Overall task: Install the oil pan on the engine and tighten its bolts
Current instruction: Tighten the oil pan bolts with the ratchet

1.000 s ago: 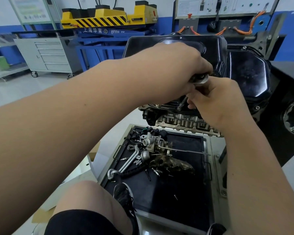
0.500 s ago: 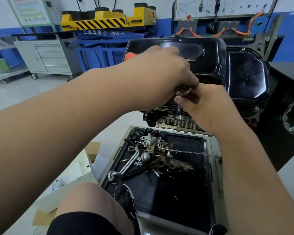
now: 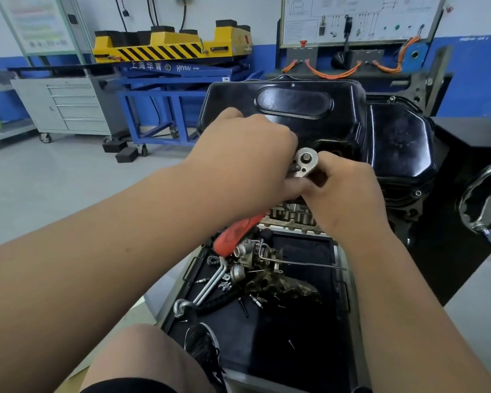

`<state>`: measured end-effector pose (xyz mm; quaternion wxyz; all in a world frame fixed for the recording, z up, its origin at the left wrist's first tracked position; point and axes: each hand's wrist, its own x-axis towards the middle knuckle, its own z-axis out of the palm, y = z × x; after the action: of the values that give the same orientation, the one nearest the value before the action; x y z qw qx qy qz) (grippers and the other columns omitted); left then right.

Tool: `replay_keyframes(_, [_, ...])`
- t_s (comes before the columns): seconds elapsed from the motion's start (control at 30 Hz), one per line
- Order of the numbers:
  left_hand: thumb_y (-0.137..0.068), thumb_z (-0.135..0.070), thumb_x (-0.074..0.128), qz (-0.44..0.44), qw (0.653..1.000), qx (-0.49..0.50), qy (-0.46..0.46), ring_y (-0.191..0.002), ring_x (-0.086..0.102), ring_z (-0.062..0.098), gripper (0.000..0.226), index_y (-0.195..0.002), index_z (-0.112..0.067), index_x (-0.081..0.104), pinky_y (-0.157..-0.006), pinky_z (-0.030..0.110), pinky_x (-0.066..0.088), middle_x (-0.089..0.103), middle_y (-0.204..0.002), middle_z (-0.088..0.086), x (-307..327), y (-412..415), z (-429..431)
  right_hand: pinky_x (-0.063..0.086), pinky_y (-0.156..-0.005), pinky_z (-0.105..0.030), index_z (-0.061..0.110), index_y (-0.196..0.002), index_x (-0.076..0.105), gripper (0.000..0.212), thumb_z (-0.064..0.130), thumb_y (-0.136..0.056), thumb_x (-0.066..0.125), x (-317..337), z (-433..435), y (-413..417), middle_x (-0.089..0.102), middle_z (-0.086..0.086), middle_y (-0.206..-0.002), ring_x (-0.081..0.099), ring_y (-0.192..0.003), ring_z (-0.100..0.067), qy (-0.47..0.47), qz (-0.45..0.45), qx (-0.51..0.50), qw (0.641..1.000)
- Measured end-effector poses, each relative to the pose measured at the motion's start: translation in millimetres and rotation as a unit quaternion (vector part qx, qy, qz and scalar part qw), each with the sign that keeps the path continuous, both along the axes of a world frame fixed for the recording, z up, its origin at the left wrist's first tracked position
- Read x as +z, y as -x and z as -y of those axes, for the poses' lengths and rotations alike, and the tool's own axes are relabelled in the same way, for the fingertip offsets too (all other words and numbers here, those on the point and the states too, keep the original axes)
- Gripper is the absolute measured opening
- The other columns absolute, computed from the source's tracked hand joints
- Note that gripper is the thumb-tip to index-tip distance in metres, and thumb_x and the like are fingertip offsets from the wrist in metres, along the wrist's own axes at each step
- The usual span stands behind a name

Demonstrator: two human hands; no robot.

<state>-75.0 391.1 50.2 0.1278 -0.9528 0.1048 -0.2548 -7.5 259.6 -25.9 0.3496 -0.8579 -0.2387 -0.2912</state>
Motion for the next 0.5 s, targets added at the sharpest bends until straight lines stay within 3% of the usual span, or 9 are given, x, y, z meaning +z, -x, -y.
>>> replay_keyframes(0.07, [-0.089, -0.057, 0.047, -0.006, 1.0, -0.009, -0.008, -0.058, 0.038, 0.012, 0.034, -0.092, -0.025, 0.056, -0.087, 0.036, 0.033, 0.042, -0.062, -0.01, 1.3, -0.4, -0.3, 0.038, -0.054, -0.03, 0.032, -0.068, 0.047, 0.02, 0.034, -0.081, 0.062, -0.6, 0.2, -0.5, 0.051, 0.011, -0.062, 0.049, -0.06, -0.018, -0.007, 0.005, 0.008, 1.0])
replay_keyframes(0.13, [-0.092, -0.045, 0.048, -0.006, 0.999, -0.035, -0.016, -0.083, 0.05, 0.018, 0.023, -0.102, -0.027, 0.058, -0.09, 0.035, 0.033, 0.055, -0.078, -0.009, 2.7, -0.4, -0.8, 0.043, -0.057, -0.035, 0.027, -0.076, 0.055, 0.014, 0.038, -0.083, 0.058, -0.2, 1.0, -0.3, 0.053, 0.009, -0.065, 0.051, -0.063, -0.019, -0.003, -0.001, 0.029, 1.0])
replay_keyframes(0.27, [-0.09, -0.021, 0.054, 0.014, 0.994, -0.073, -0.083, -0.117, 0.043, 0.019, 0.034, -0.121, -0.037, 0.058, -0.102, 0.038, 0.029, 0.059, -0.116, -0.013, 5.4, -2.9, -4.5, 0.046, -0.062, -0.034, 0.032, -0.082, 0.061, 0.005, 0.037, -0.083, 0.061, 1.1, 4.2, 0.5, 0.054, 0.014, -0.067, 0.052, -0.065, -0.012, 0.02, -0.031, 0.084, 0.996])
replay_keyframes(0.37, [-0.09, -0.024, 0.054, 0.016, 0.991, -0.074, -0.11, -0.12, 0.045, 0.019, 0.031, -0.118, -0.035, 0.058, -0.11, 0.039, 0.021, 0.06, -0.115, -0.013, 3.5, -1.5, -2.7, 0.038, -0.057, -0.027, 0.037, -0.072, 0.051, 0.017, 0.033, -0.082, 0.065, 0.2, 4.1, 0.4, 0.047, 0.018, -0.059, 0.046, -0.057, -0.005, 0.031, -0.026, 0.077, 0.996])
replay_keyframes(0.5, [-0.087, -0.052, 0.048, -0.001, 0.996, -0.052, -0.07, -0.103, 0.055, 0.022, 0.037, -0.111, -0.026, 0.06, -0.109, 0.038, 0.018, 0.062, -0.101, -0.007, -1.4, 2.1, 2.1, 0.03, -0.051, -0.027, 0.036, -0.056, 0.037, 0.032, 0.034, -0.078, 0.06, 1.2, 2.7, 2.3, 0.042, 0.013, -0.053, 0.039, -0.052, -0.013, 0.015, -0.018, 0.04, 0.999])
